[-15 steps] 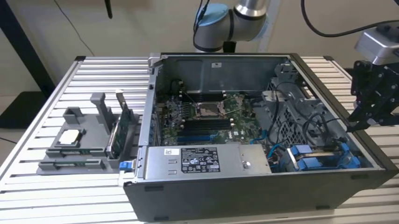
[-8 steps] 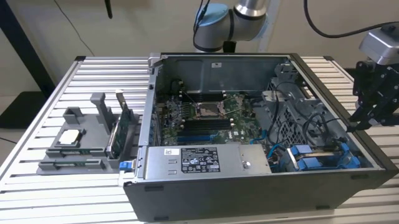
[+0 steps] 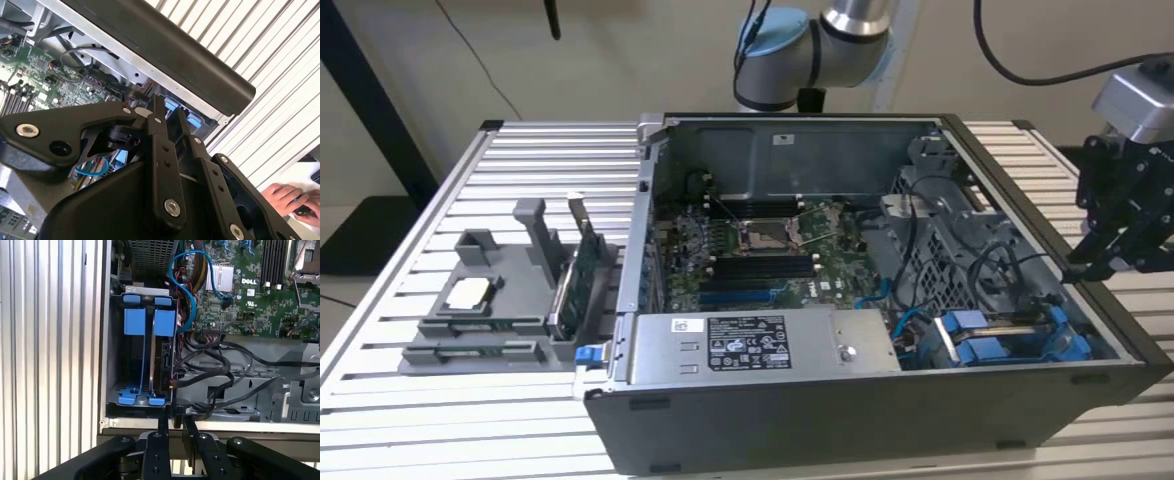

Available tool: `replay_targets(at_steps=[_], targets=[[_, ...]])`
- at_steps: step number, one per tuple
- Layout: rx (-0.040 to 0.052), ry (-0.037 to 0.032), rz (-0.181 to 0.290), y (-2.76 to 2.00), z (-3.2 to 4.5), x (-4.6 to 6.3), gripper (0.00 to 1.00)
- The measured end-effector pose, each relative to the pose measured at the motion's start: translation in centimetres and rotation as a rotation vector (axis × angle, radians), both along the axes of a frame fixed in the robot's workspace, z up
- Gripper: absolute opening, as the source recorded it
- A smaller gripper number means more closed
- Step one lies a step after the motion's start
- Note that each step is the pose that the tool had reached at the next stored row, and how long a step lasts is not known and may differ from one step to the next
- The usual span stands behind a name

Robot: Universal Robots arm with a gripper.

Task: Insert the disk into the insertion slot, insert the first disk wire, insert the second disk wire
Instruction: 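Insert the second disk wire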

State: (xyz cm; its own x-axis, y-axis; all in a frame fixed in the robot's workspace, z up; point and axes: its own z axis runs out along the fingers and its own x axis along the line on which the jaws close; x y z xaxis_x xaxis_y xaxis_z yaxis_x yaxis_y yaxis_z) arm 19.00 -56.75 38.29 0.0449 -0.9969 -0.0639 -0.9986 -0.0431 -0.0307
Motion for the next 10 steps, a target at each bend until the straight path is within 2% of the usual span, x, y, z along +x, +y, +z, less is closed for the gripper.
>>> replay_targets(at_steps=[10], targets=[[0.0000,0.0036,0.000,0.06,-0.39,0.26,0.27]])
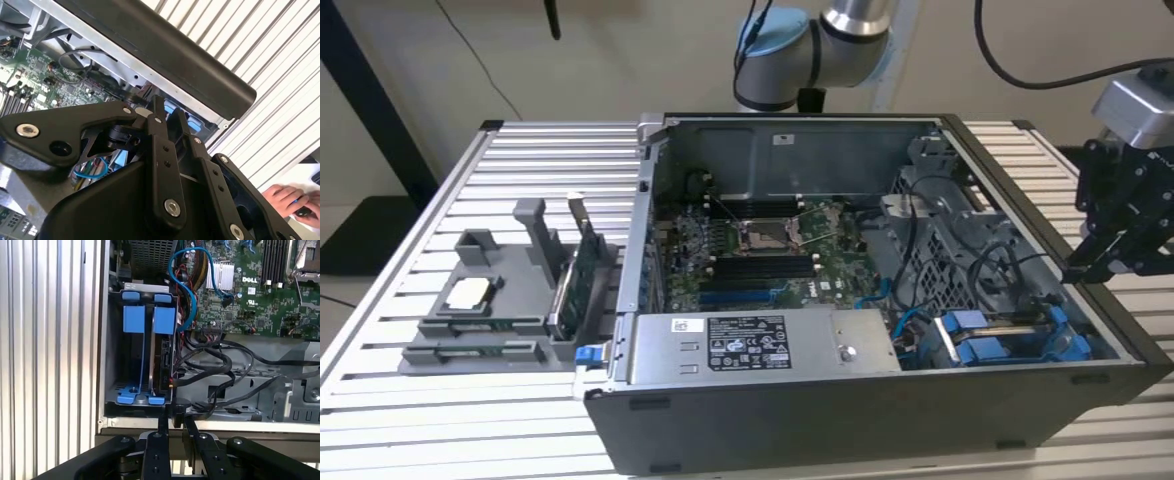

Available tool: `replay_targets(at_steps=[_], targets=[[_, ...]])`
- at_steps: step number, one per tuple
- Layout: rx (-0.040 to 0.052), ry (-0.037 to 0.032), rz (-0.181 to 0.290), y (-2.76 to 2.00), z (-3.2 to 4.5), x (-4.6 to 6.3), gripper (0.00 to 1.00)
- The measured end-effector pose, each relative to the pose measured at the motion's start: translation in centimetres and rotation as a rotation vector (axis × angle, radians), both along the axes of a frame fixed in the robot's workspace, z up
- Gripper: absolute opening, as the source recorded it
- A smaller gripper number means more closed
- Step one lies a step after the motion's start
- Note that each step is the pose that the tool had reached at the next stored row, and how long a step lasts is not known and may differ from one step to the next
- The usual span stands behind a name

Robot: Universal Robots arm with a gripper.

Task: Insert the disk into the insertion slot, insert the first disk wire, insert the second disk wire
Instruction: 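Insert the second disk wire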

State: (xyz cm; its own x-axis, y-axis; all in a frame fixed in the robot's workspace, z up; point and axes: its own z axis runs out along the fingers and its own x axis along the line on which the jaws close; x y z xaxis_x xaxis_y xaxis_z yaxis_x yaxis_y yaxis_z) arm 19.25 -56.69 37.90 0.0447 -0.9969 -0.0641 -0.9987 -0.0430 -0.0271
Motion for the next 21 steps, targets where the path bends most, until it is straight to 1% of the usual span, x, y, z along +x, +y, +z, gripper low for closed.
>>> replay_targets(at_steps=[9,12,15,21], targets=[[0.0002,0.0004,0.000,0.01,-0.14,0.03,0.27],[0.0000,0.0025,0.000,0.01,-0.22,0.03,0.27],[0.0001,0.0083,0.000,0.01,-0.29,0.03,0.27],[0.0001,0.0283,0.000,0.01,-0.34,0.02,0.27]])
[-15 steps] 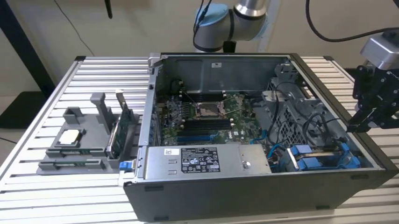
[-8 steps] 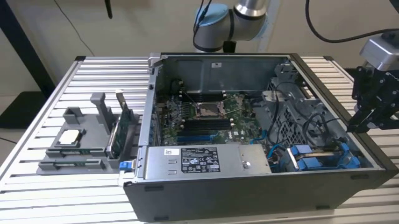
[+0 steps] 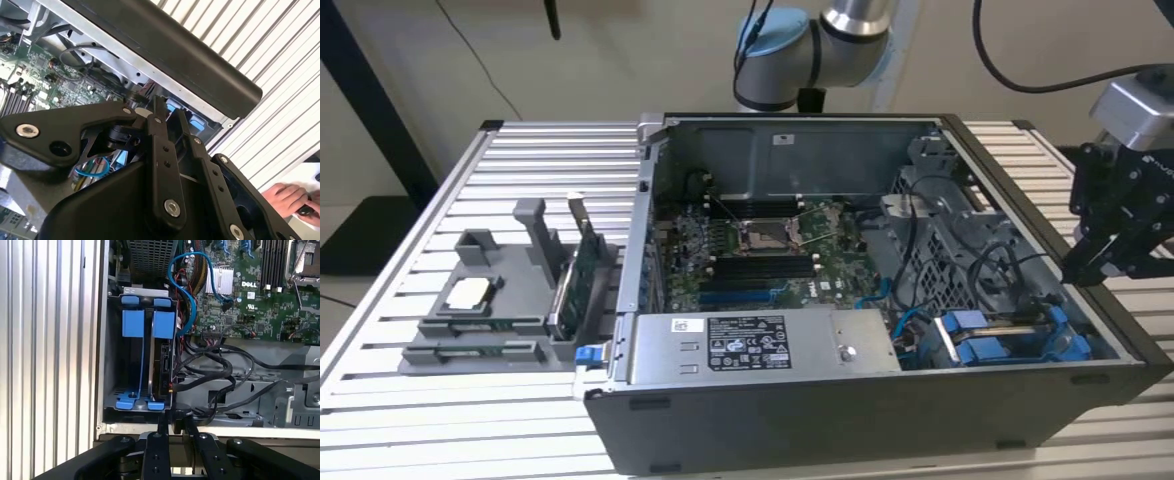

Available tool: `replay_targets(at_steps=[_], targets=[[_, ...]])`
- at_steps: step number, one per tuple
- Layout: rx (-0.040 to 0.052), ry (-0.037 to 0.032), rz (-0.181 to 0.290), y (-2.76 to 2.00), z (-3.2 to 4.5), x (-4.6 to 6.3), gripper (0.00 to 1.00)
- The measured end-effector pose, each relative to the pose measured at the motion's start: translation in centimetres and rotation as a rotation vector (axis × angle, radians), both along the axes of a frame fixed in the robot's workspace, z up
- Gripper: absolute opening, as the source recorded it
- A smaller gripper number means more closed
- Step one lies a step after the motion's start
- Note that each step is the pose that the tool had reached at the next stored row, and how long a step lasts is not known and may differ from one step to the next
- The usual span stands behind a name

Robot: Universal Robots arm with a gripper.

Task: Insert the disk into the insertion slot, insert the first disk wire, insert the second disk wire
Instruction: 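Insert the second disk wire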

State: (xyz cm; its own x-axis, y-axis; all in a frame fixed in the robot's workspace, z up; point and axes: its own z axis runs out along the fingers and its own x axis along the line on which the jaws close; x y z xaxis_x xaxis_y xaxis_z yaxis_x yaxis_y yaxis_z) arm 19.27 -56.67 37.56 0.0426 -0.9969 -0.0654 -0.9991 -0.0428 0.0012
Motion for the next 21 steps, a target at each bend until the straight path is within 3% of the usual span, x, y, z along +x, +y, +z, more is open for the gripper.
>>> replay_targets(at_steps=[3,5,11,12,21], targets=[[0.0000,0.0102,0.000,0.00,-0.03,-0.01,0.27],[-0.0001,0.0133,0.000,0.00,-0.04,-0.02,0.27],[0.0000,0.0181,-0.001,0.00,-0.05,-0.01,0.25],[0.0000,0.0185,-0.001,0.00,-0.05,-0.01,0.17],[0.0014,0.0194,-0.002,0.00,-0.06,-0.06,0.16]])
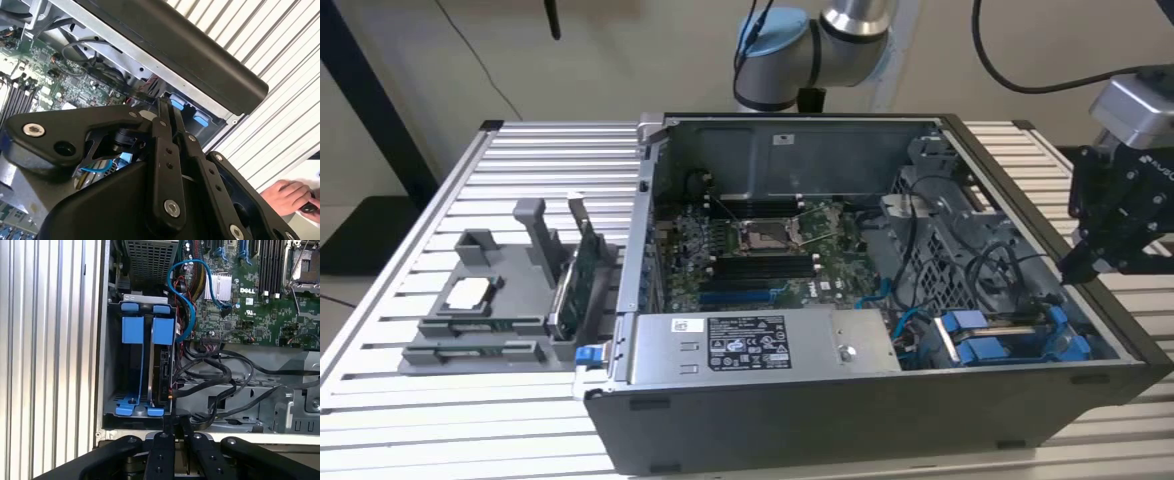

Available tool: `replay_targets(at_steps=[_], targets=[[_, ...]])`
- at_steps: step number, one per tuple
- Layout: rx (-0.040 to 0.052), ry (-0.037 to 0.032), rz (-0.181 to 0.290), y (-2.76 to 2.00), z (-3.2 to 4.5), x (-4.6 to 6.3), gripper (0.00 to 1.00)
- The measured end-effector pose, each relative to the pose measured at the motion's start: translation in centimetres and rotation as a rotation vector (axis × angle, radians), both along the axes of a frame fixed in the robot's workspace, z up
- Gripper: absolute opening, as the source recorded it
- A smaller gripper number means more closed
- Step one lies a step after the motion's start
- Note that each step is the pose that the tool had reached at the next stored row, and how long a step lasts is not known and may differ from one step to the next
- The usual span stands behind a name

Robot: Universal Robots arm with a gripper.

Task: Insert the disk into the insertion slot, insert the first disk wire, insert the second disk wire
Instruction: 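Insert the second disk wire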

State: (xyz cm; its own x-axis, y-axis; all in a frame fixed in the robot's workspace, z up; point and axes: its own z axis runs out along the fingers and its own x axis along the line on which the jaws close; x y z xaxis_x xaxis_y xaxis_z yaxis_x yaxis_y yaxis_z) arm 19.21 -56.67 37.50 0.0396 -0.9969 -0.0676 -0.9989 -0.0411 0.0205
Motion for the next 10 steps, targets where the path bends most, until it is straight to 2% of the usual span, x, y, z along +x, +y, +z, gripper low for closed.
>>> replay_targets(at_steps=[5,10], targets=[[0.0022,0.0000,-0.001,-0.01,0.03,-0.12,0.16],[0.0083,0.0001,-0.006,0.00,0.36,-0.88,0.16]])
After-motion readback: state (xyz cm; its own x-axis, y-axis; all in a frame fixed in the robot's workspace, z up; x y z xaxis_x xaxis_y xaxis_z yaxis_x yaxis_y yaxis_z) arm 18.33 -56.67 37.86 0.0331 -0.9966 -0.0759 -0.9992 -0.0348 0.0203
